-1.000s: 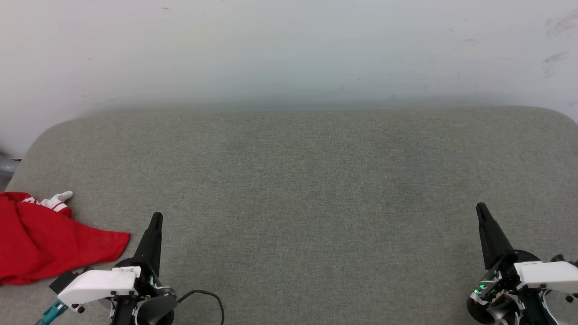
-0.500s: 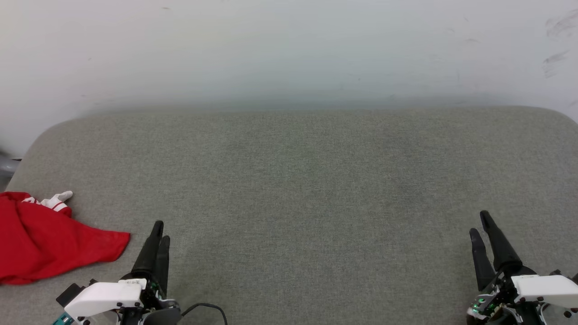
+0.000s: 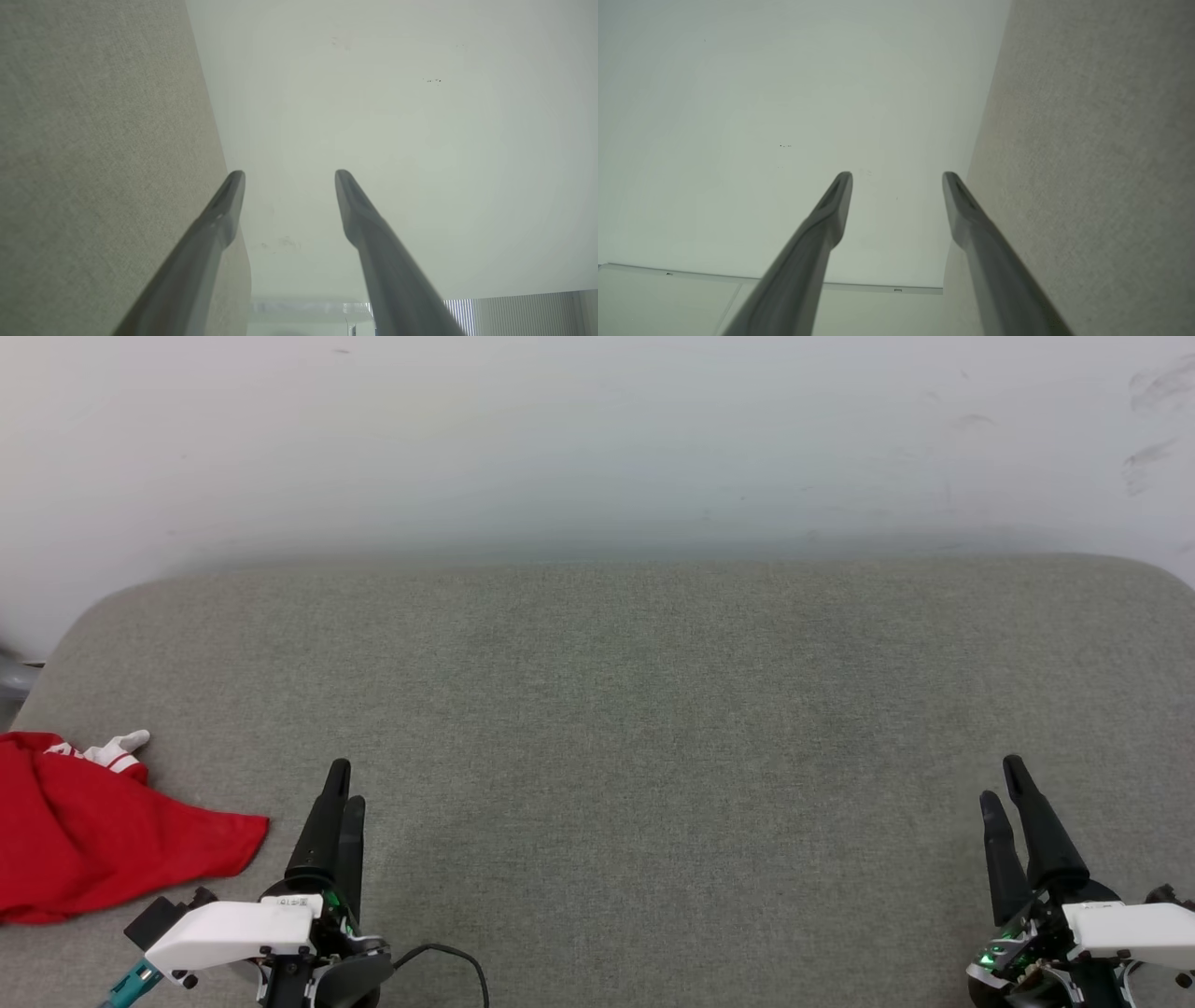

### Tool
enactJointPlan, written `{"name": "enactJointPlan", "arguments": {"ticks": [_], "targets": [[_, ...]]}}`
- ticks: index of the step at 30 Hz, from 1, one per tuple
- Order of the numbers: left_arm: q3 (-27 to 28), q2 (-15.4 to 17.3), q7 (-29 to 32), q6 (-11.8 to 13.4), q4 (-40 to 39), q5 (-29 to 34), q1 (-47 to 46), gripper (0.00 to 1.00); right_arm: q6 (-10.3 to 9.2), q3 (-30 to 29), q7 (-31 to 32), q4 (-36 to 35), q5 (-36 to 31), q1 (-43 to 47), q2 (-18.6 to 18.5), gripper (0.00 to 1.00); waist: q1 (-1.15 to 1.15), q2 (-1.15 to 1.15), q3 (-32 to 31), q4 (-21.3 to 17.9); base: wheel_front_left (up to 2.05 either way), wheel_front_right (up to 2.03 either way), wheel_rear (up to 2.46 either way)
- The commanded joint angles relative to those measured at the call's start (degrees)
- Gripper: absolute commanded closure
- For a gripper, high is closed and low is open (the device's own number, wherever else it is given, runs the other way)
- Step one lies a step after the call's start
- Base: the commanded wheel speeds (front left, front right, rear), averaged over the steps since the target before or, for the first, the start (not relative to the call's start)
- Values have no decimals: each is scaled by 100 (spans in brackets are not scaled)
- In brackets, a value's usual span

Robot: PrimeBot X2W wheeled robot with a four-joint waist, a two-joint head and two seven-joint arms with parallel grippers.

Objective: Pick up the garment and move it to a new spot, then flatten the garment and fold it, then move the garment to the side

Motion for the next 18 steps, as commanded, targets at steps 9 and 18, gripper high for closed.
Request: {"name": "enactJointPlan", "arguments": {"ticks": [9,18], "targets": [[-25,14,-256,0,-343,839,23,0,0,166,-337,-405,-580,10,-202,0,0,0,-5,12,0,0,0],[-45,16,-495,-1,-753,2796,136,0,0,215,-639,-560,-2434,48,-322,0,0,0,-15,36,0,0,0]]}}
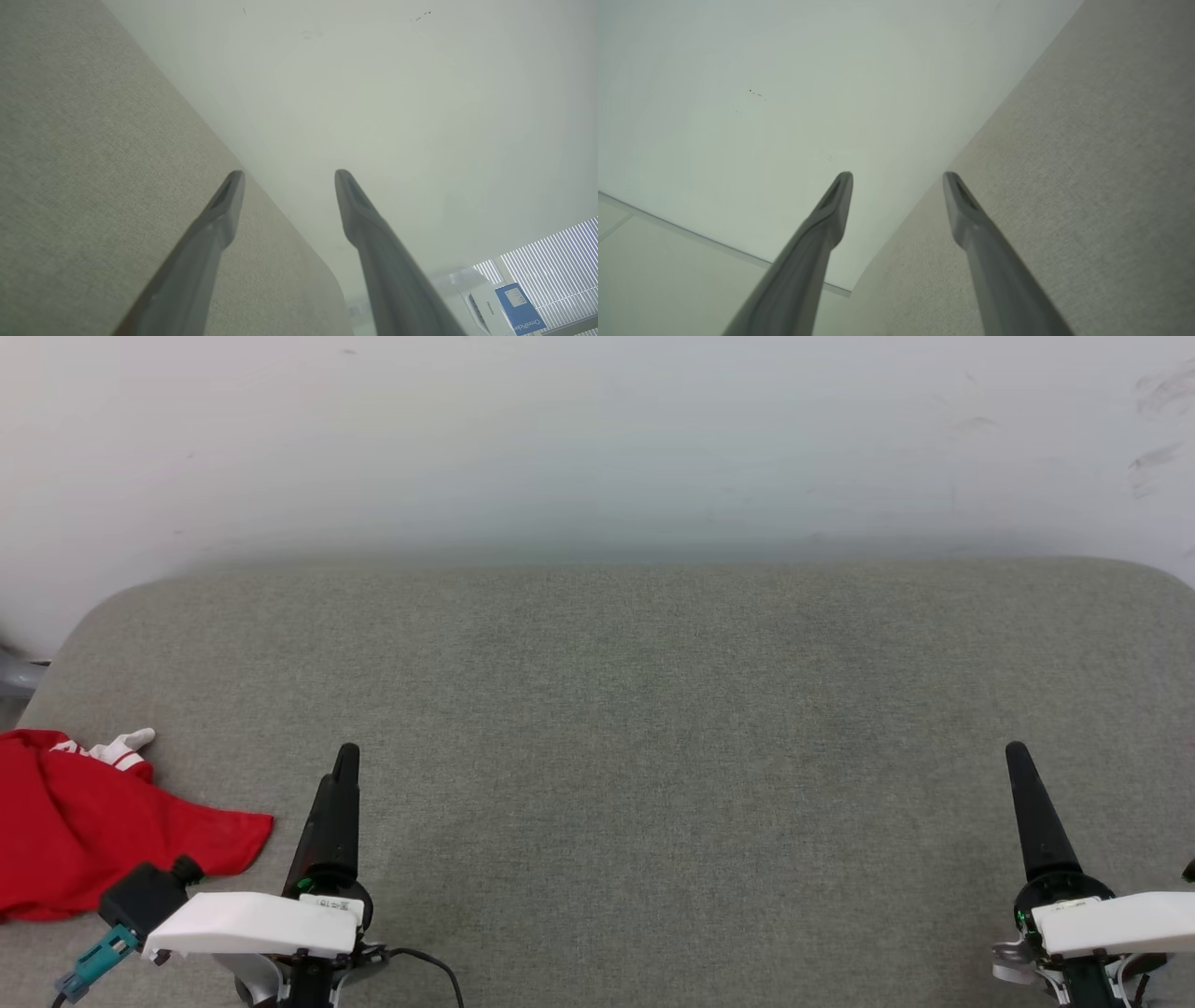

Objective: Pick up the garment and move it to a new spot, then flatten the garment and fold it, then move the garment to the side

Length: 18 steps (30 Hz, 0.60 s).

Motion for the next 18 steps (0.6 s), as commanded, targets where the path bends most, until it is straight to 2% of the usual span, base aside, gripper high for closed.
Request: {"name": "enactJointPlan", "arguments": {"ticks": [1,11,18], "targets": [[-24,13,-63,-1,-174,345,-5,0,0,4,-60,-156,-357,-51,-19,0,-1,0,0,2,0,0,0],[-84,15,-258,0,-383,1898,115,0,0,57,-227,-344,-1862,-32,-64,0,-1,0,-3,20,0,0,0],[-219,39,-382,100,-418,2851,158,0,0,91,-233,-425,-2869,5,-91,0,-1,0,-7,41,0,0,0]]}}
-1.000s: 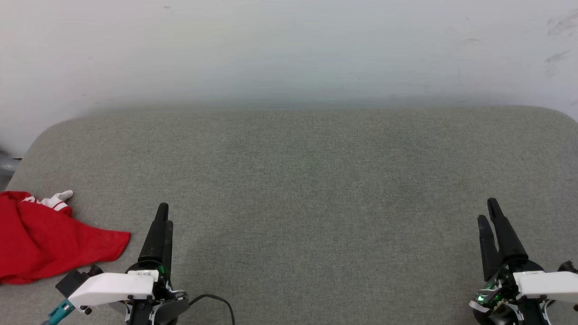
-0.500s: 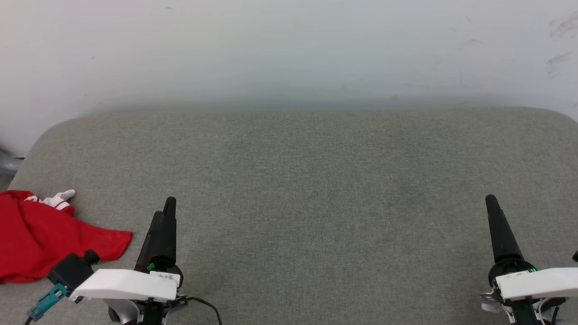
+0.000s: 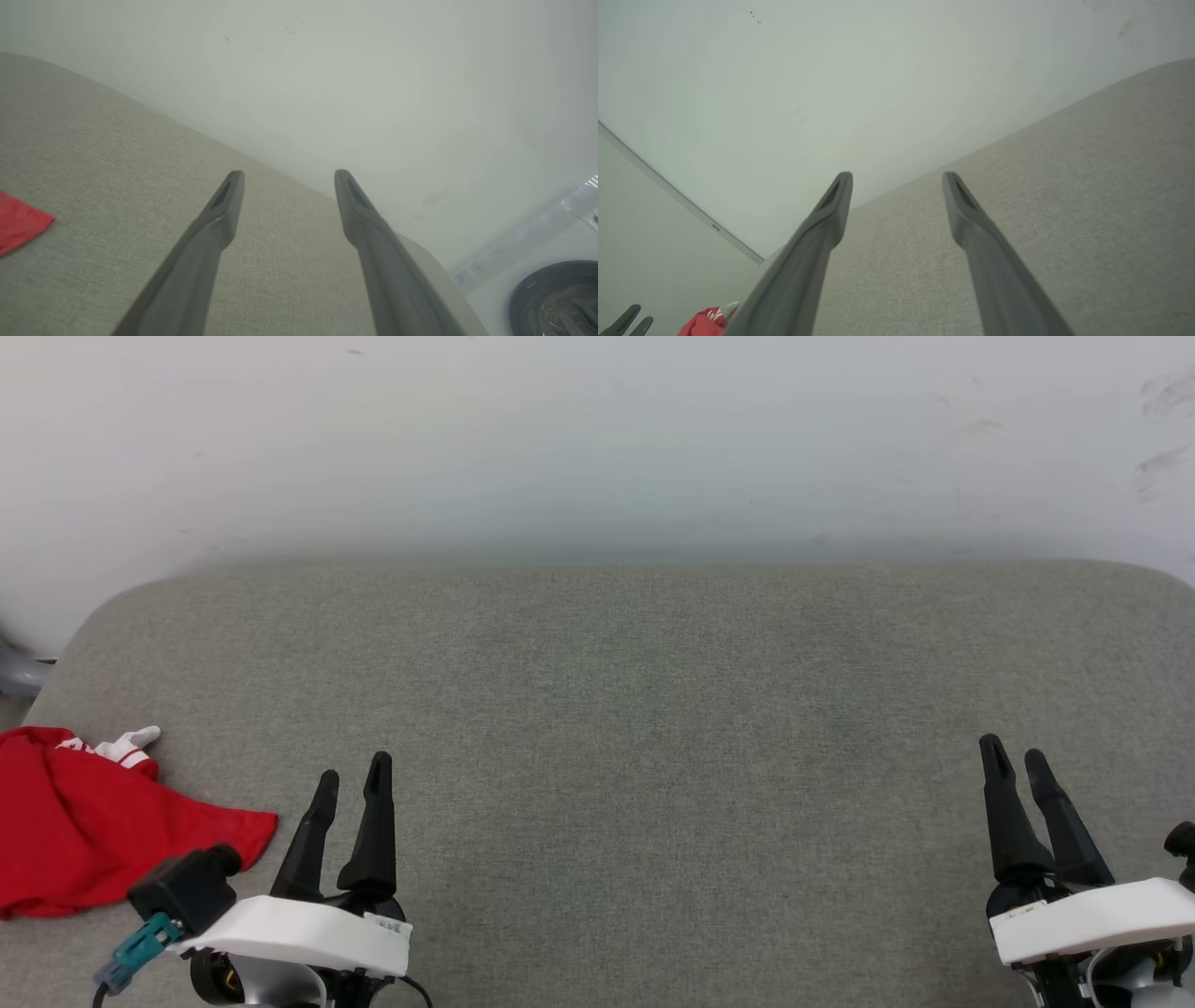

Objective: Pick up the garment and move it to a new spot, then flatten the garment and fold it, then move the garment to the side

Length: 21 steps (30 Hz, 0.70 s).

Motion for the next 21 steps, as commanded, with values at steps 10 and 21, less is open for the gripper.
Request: {"name": "enactJointPlan", "arguments": {"ticks": [10,21], "targets": [[-296,245,-215,372,-31,1095,57,0,0,19,44,-214,-1261,58,2,0,-1,0,-11,20,0,0,0],[-591,493,-376,698,97,1755,60,0,0,-25,113,-304,-2122,132,38,0,-1,0,-20,54,0,0,0]]}}
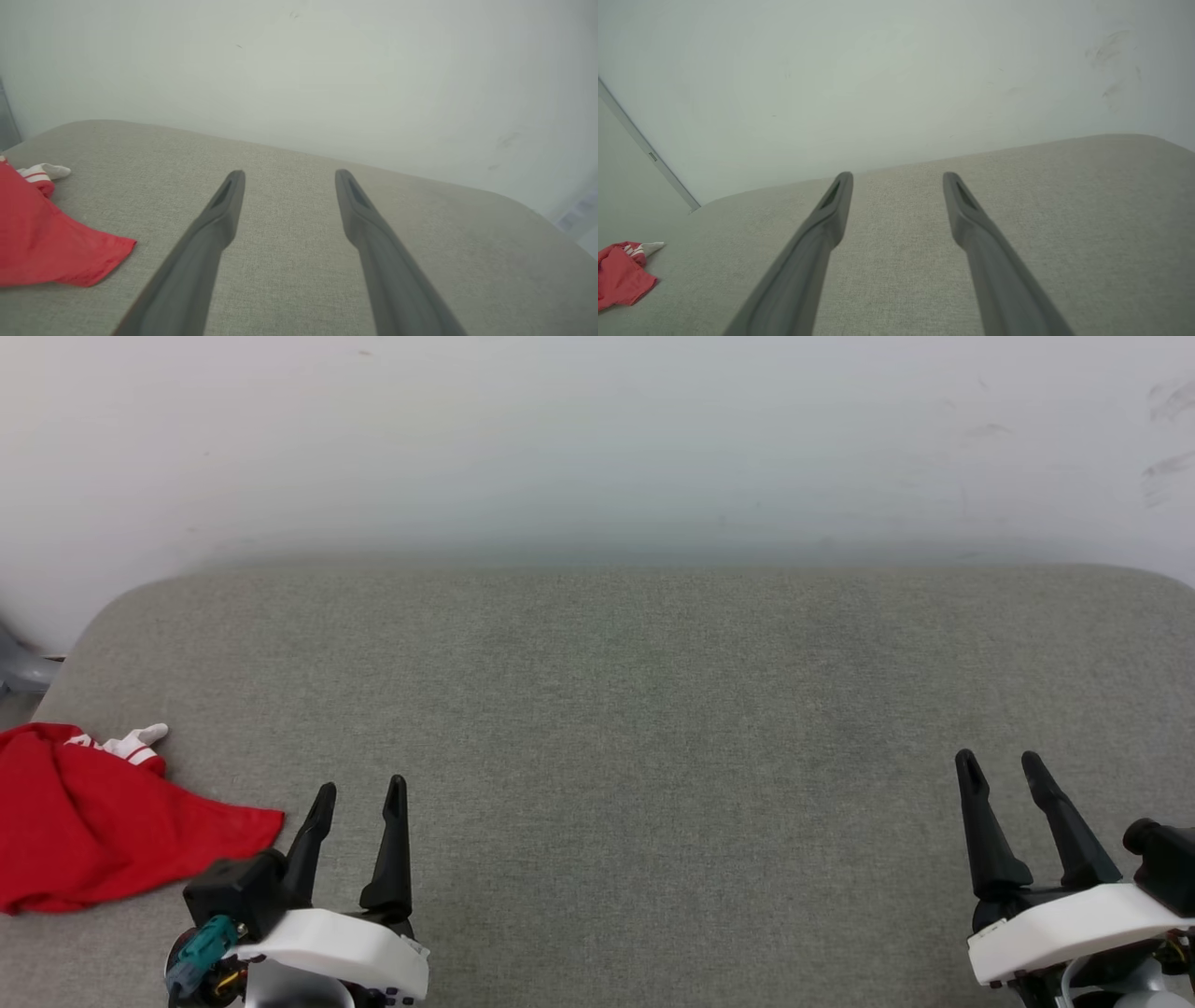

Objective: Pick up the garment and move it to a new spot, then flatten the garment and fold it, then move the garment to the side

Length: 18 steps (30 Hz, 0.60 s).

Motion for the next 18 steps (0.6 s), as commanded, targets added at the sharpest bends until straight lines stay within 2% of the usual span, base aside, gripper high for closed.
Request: {"name": "enactJointPlan", "arguments": {"ticks": [1,7,18], "targets": [[-54,84,-65,68,-38,186,-13,0,0,-15,11,-83,-214,21,4,0,0,0,-1,7,0,0,0],[-152,140,-151,165,8,421,18,0,0,-34,24,-126,-582,54,23,0,0,0,-6,15,0,0,0],[-203,114,-282,62,114,697,51,0,0,-46,-25,-191,-1087,104,62,0,0,0,-7,50,0,0,0]]}}
